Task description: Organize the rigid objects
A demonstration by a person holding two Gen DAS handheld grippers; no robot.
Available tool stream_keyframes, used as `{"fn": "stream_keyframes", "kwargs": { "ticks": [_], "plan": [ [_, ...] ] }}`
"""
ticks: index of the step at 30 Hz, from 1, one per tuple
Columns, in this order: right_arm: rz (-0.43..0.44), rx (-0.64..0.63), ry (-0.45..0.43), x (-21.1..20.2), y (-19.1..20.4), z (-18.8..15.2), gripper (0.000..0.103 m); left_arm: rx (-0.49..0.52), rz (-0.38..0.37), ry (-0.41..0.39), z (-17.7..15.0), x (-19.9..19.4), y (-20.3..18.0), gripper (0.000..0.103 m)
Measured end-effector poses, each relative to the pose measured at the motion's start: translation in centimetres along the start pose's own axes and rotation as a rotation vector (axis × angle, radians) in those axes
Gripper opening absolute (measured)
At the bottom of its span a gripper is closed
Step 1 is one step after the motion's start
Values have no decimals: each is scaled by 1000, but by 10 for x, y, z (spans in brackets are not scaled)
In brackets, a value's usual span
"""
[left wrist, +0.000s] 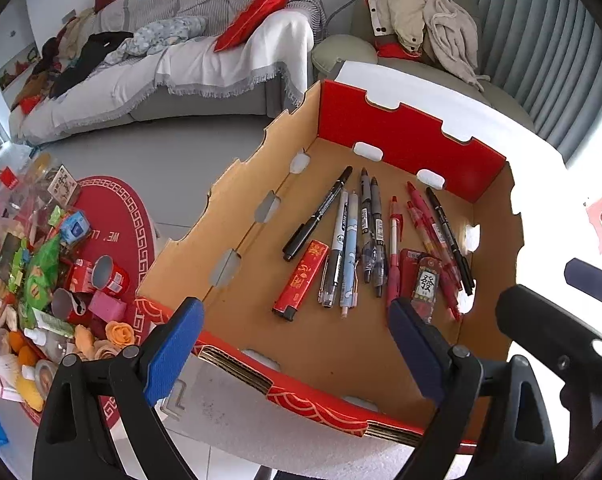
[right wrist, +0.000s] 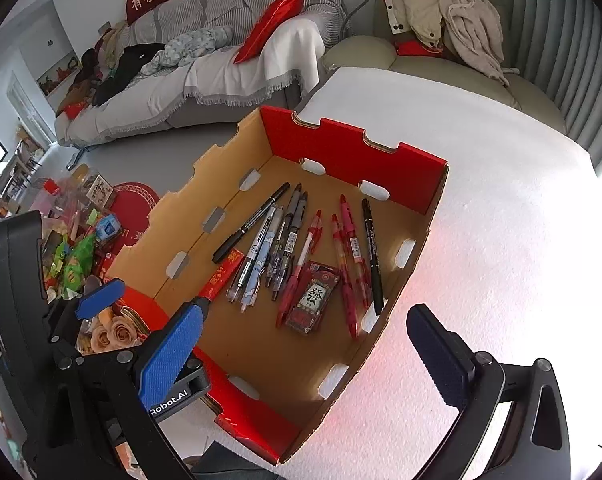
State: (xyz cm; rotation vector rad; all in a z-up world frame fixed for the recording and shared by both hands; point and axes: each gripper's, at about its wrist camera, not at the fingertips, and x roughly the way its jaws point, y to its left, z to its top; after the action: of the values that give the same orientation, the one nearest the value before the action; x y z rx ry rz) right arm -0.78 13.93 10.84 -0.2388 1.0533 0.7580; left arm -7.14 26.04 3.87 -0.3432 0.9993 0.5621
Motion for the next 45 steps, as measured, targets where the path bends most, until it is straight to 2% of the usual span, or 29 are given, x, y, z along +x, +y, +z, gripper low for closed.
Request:
{"fn": "stream_keyframes", "kwargs": {
  "ticks": [6, 12, 16, 45],
  "plan": [
    [-28, -20, 2, 2, 5, 2, 103, 0, 18, -7, -2, -3, 2, 95],
    [-109, -77, -5, 2, 12, 6, 103, 2, 24, -14, -4, -5, 2, 95],
    [-129, -112, -1, 3, 15, 8, 103, 0, 25, -13, -3, -6, 3, 95],
    [-137, -133, 11, 7, 18, 10, 103, 15, 7, -12, 0, -5, 1, 95]
  ]
}}
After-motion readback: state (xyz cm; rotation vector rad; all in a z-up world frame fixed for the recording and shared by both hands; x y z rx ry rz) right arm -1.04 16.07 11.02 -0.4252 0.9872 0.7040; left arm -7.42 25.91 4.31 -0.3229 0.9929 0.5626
